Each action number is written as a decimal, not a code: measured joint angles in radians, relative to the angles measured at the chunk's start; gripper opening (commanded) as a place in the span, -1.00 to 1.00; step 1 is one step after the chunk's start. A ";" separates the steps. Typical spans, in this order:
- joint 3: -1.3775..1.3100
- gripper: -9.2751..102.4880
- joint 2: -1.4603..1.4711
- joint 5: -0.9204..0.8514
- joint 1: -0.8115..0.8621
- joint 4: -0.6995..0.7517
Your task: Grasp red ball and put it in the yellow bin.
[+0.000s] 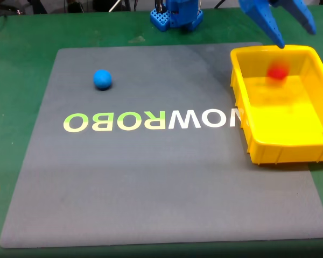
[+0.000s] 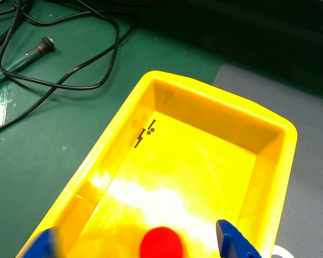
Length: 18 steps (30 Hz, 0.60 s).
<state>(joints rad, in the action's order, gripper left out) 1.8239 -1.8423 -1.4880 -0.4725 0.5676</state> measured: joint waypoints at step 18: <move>0.693 -0.81 -0.779 -0.132 0.201 0.175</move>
<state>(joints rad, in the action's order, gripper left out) 2.5173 -2.6216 -1.6199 -0.2715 0.7424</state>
